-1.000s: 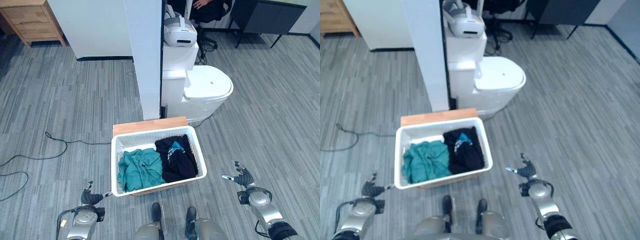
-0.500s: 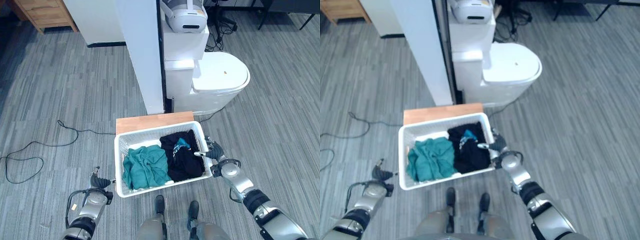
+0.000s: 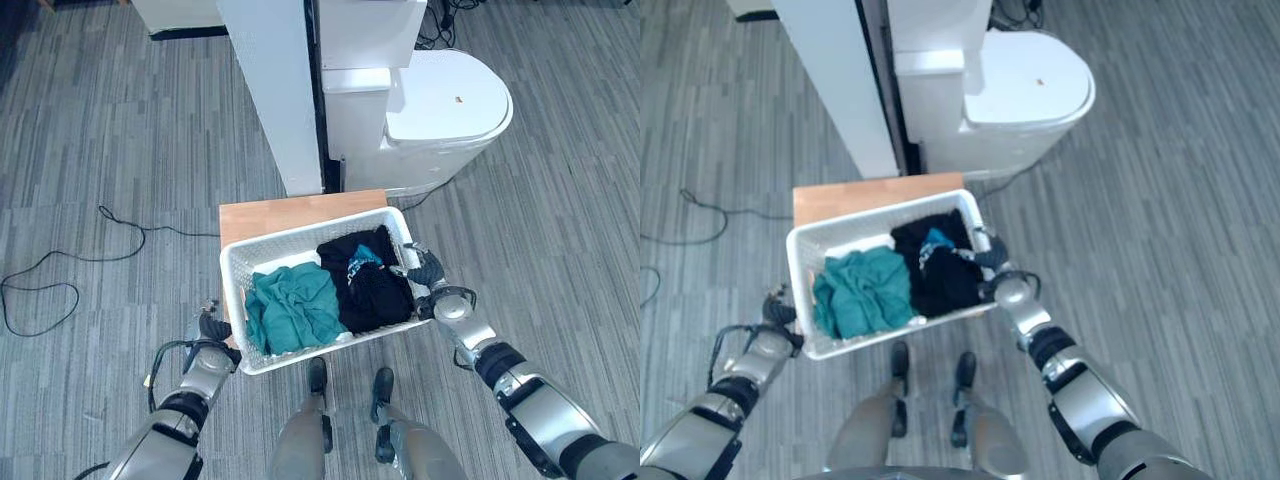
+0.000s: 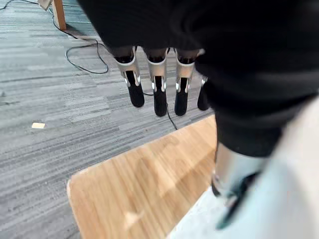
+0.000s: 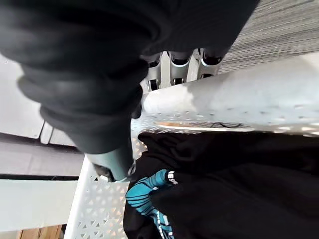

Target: Grab the laundry basket,head to the washer,open it,put in the laundry and shut it.

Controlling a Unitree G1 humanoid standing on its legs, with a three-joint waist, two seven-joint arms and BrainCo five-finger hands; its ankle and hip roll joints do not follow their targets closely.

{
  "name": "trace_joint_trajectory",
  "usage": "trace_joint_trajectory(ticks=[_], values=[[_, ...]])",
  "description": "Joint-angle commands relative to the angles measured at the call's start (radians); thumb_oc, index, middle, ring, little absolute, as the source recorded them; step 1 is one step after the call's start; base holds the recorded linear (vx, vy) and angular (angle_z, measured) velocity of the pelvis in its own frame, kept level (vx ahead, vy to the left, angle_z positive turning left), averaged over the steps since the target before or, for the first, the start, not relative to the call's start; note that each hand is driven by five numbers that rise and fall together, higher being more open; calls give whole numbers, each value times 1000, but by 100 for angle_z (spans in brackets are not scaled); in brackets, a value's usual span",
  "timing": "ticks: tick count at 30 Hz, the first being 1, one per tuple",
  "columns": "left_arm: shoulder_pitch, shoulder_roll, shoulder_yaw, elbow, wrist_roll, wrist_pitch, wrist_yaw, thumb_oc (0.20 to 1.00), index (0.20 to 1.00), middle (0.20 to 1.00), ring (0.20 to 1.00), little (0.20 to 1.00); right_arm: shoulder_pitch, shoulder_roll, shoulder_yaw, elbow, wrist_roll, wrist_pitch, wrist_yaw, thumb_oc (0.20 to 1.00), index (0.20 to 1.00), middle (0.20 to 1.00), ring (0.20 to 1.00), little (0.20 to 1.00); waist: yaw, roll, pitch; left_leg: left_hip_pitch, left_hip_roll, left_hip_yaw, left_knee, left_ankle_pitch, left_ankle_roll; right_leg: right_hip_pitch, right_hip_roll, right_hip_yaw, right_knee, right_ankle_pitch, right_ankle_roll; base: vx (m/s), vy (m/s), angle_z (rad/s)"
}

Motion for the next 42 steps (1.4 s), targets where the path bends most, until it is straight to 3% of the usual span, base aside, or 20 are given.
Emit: trace_joint_trajectory(ticks=[1, 11, 13, 22, 25, 26, 28, 30, 31, 32, 33, 42], values=[[-16, -104, -18, -62, 20, -59, -16, 200, 200, 200, 200, 200, 117, 89, 72, -54, 66, 2, 77, 200, 200, 200, 200, 200, 3, -42, 12, -13, -25, -7, 58, -84, -26, -28, -36, 66, 40, -66, 76, 6, -26, -4], [223, -97, 108, -323, 14, -66, -34, 200, 200, 200, 200, 200, 344, 1, -61, -254, 50, -2, 101, 200, 200, 200, 200, 200, -13, -18, -56, 91, -29, 7, -17, -81, -23, 54, -33, 53, -7, -80, 73, 30, -17, 1], [246, -85, 132, -366, 34, -65, -19, 1000, 1000, 1000, 1000, 1000, 364, -8, -78, -275, 45, -5, 95, 200, 200, 200, 200, 200, -13, -13, -67, 107, -31, 8, -35, -75, -25, 69, -32, 46, -19, -80, 74, 31, -14, 3], [384, -39, 251, -508, 56, -58, -28, 1000, 1000, 1000, 1000, 1000, 415, -32, -143, -305, 35, 8, 91, 200, 200, 200, 200, 200, 8, 4, -104, 158, -37, -2, -60, -75, -33, 133, -34, 19, -52, -88, 75, 39, -10, 6], [405, -22, 268, -520, 79, -50, -29, 1000, 1000, 1000, 1000, 1000, 422, -34, -149, -305, 32, 15, 96, 278, 278, 278, 278, 278, 12, 6, -111, 170, -36, 0, -62, -79, -34, 146, -33, 14, -55, -91, 75, 16, 5, 3], [409, -18, 277, -520, 87, -47, -26, 1000, 1000, 1000, 1000, 1000, 422, -34, -150, -306, 30, 17, 99, 200, 200, 200, 200, 200, 16, 6, -114, 174, -36, -2, -62, -80, -34, 151, -33, 13, -57, -93, 75, 43, 10, 8], [414, -14, 287, -524, 92, -43, -23, 1000, 1000, 1000, 1000, 1000, 419, -35, -149, -305, 29, 20, 101, 200, 200, 200, 200, 200, 22, 5, -121, 180, -34, -2, -63, -83, -35, 159, -35, 5, -60, -95, 76, 32, 4, 8], [414, -10, 288, -518, 101, -40, -21, 1000, 1000, 1000, 1000, 1000, 417, -33, -149, -306, 31, 21, 102, 313, 313, 313, 313, 313, 26, 2, -124, 184, -32, 0, -63, -85, -35, 161, -34, 2, -60, -96, 77, 7, 3, 6], [412, -11, 282, -517, 107, -38, -26, 1000, 1000, 1000, 1000, 1000, 413, -27, -145, -307, 35, 22, 106, 460, 460, 460, 460, 460, 29, 0, -125, 186, -30, -1, -65, -84, -36, 161, -33, -2, -60, -97, 77, 0, 0, 0], [411, -11, 282, -517, 107, -38, -26, 1000, 1000, 1000, 1000, 1000, 413, -27, -145, -307, 35, 22, 106, 526, 526, 526, 526, 526, 29, 0, -125, 186, -30, -2, -65, -84, -36, 161, -33, -2, -60, -97, 77, 0, 0, 0], [413, -12, 278, -518, 113, -36, -28, 1000, 1000, 1000, 1000, 1000, 414, -24, -143, -308, 36, 23, 108, 1000, 1000, 1000, 1000, 1000, 30, -1, -126, 186, -29, -2, -65, -84, -37, 161, -34, -2, -60, -98, 77, 0, 0, 0], [428, -53, 212, -508, 139, -14, -43, 1000, 1000, 1000, 1000, 1000, 430, -8, -131, -360, 71, 10, 102, 1000, 1000, 1000, 1000, 1000, 25, -13, -127, 191, -26, -2, -65, -91, -36, 168, -32, -4, -60, -102, 78, 0, 0, 0]])
